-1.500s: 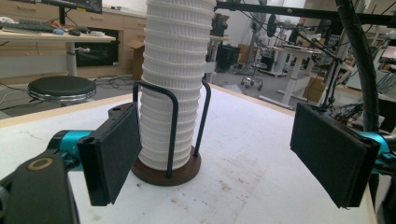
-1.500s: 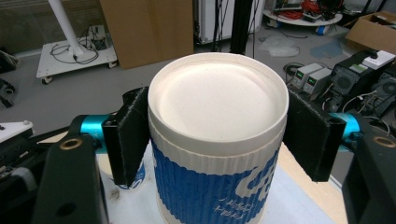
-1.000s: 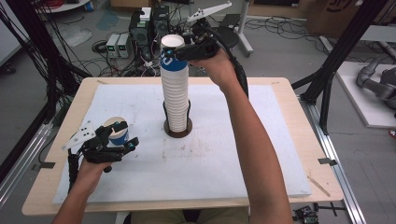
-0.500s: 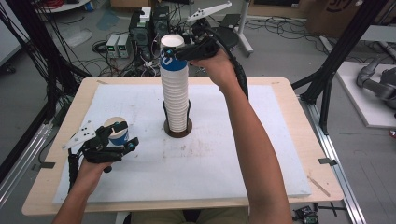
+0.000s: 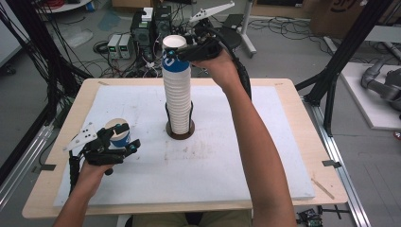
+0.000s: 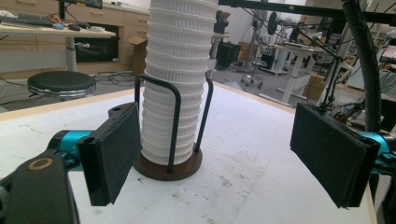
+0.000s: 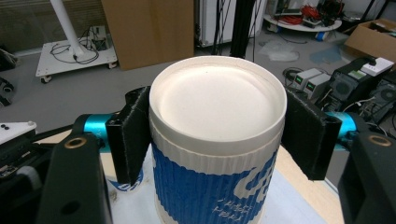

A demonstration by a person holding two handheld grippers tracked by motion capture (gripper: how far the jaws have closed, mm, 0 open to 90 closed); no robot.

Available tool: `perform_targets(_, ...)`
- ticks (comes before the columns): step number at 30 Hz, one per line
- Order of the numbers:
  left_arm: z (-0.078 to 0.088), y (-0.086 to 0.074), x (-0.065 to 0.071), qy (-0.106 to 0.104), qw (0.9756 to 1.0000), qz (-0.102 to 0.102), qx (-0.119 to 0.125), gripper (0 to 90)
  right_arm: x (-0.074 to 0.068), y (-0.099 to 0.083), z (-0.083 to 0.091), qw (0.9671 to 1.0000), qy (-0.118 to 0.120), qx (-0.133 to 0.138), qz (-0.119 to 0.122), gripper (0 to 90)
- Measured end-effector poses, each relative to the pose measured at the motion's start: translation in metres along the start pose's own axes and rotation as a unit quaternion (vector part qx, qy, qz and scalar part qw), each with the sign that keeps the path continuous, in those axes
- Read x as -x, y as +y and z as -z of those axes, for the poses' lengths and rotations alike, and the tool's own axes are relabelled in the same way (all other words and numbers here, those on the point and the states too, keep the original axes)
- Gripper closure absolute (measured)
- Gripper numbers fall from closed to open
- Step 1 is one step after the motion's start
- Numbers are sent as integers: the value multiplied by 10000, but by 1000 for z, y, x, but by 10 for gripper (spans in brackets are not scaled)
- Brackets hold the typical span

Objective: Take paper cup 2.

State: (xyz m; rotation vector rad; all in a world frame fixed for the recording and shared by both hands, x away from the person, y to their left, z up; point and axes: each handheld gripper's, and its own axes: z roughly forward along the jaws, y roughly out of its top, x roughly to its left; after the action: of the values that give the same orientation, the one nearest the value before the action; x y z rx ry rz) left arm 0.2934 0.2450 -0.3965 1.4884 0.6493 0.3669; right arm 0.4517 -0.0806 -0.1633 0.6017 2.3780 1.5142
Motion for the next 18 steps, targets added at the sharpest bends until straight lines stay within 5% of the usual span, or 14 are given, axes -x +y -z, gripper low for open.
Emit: perform_targets(18,-2,-1,1,-15,10000,-5,-34,165,-2,2,5,9998,-8,37,196,308)
